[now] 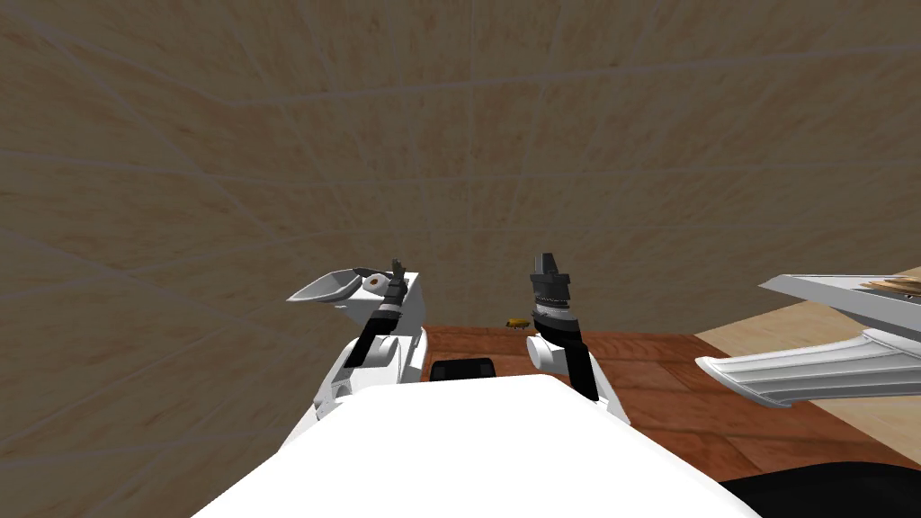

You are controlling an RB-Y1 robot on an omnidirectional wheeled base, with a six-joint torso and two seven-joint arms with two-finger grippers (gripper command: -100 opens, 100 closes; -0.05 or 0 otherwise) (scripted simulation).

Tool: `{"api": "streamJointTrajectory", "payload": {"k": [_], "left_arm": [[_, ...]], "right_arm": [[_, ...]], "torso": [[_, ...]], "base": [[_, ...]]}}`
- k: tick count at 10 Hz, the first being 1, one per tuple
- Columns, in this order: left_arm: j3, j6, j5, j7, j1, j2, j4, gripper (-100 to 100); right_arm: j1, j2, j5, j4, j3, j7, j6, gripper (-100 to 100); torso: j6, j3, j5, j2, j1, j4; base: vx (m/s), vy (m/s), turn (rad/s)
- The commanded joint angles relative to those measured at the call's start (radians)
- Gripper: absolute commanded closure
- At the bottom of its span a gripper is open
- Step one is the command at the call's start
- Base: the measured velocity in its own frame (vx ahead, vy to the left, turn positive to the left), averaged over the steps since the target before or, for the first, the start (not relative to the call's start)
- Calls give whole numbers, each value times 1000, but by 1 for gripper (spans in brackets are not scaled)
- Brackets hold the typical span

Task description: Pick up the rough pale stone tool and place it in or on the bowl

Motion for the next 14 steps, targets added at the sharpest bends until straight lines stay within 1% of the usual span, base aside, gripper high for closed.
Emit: {"api": "streamJointTrajectory", "payload": {"k": [1,2,3,4,5,6,7,8,9,10,11,12,13,14], "left_arm": [[2,29,2,2,-8,15,10,-100],[8,69,7,6,-41,45,36,-100],[8,78,7,6,-41,45,36,-100],[15,112,11,9,-76,76,63,-100],[15,128,11,9,-76,76,63,-100],[23,166,15,13,-113,107,94,-100],[23,180,15,13,-113,107,94,-100],[30,214,19,16,-153,138,127,-100],[30,233,19,16,-153,138,127,-100],[38,265,23,19,-193,168,161,-100],[38,287,23,19,-194,168,161,-100],[46,315,27,22,-236,198,198,-100],[46,342,27,22,-236,198,198,-100],[55,370,30,25,-275,228,236,-100]], "right_arm": [[0,0,0,0,0,0,0,0],[0,0,0,0,0,0,0,0],[0,0,0,0,0,0,0,0],[0,0,0,0,0,0,0,0],[0,0,0,0,0,0,0,0],[0,0,0,0,0,0,0,0],[0,0,0,0,0,0,0,0],[0,0,0,0,0,0,0,0],[0,0,0,0,0,0,0,0],[0,0,0,0,0,0,0,0],[0,0,0,0,0,0,0,0],[0,0,0,0,0,0,0,0],[0,0,0,0,0,0,0,0],[0,0,0,0,0,0,0,0]], "torso": [[0,0,0,0,0,0],[-1,0,0,-1,0,0],[0,0,0,0,0,0],[-1,0,0,-1,0,0],[0,0,0,-1,0,0],[-1,-1,0,-1,1,0],[0,-1,0,-1,0,0],[-1,0,0,-1,1,0],[0,0,0,1,1,0],[-1,0,0,0,1,0],[0,0,0,-1,1,0],[-1,-1,0,-1,1,0],[0,0,0,0,1,0],[-1,0,0,0,2,0]], "base": [[-72,-38,-53],[-97,-49,-115],[-73,-39,-64],[-69,-47,-135],[-61,-34,-56],[-71,-42,-107],[-73,-31,-63],[-104,-28,-115],[-74,-30,-69],[-73,-45,-123],[-63,-29,-56],[-84,-36,-101],[-80,-26,-57],[-82,-31,-117]]}}
